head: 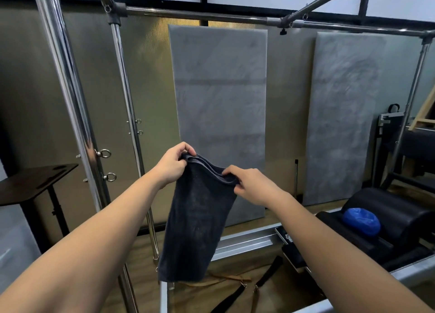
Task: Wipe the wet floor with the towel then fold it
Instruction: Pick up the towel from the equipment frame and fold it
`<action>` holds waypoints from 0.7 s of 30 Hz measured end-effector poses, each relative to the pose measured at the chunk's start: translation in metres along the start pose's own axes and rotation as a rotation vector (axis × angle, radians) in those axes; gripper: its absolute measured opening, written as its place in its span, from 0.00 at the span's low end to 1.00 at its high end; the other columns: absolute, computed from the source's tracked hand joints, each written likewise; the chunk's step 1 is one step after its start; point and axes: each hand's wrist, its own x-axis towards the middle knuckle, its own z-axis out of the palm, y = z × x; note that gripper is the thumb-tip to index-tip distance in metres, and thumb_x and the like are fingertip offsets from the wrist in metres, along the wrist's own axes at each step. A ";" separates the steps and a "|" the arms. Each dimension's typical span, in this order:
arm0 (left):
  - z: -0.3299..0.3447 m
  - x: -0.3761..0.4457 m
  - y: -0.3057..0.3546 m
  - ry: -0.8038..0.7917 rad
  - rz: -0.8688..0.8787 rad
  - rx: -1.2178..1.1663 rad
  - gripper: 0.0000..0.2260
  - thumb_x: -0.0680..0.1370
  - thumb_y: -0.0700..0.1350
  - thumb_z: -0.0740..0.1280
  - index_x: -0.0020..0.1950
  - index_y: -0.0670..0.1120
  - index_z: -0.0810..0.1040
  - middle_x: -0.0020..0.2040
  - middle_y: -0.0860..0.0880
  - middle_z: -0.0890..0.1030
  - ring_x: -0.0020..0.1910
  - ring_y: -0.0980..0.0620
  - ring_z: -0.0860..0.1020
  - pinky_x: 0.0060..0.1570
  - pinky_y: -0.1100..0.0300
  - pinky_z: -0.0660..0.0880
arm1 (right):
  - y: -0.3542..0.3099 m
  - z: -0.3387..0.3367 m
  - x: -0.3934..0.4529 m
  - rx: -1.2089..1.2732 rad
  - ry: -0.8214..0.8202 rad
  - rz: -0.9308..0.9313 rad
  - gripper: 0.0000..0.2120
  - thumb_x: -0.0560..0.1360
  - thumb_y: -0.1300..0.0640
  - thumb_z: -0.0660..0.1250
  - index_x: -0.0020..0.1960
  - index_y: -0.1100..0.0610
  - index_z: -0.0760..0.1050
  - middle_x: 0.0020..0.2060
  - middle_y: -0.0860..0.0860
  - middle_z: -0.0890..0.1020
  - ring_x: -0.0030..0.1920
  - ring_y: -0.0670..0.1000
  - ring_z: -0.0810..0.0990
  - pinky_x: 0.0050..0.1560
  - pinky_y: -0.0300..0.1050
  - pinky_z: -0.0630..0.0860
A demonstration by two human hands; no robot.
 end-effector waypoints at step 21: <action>-0.016 -0.003 -0.022 0.003 -0.189 -0.325 0.17 0.80 0.28 0.57 0.58 0.51 0.70 0.42 0.47 0.80 0.39 0.48 0.74 0.41 0.50 0.75 | -0.005 -0.022 0.027 -0.161 0.263 0.129 0.11 0.79 0.45 0.64 0.46 0.50 0.66 0.39 0.45 0.77 0.42 0.53 0.77 0.41 0.50 0.69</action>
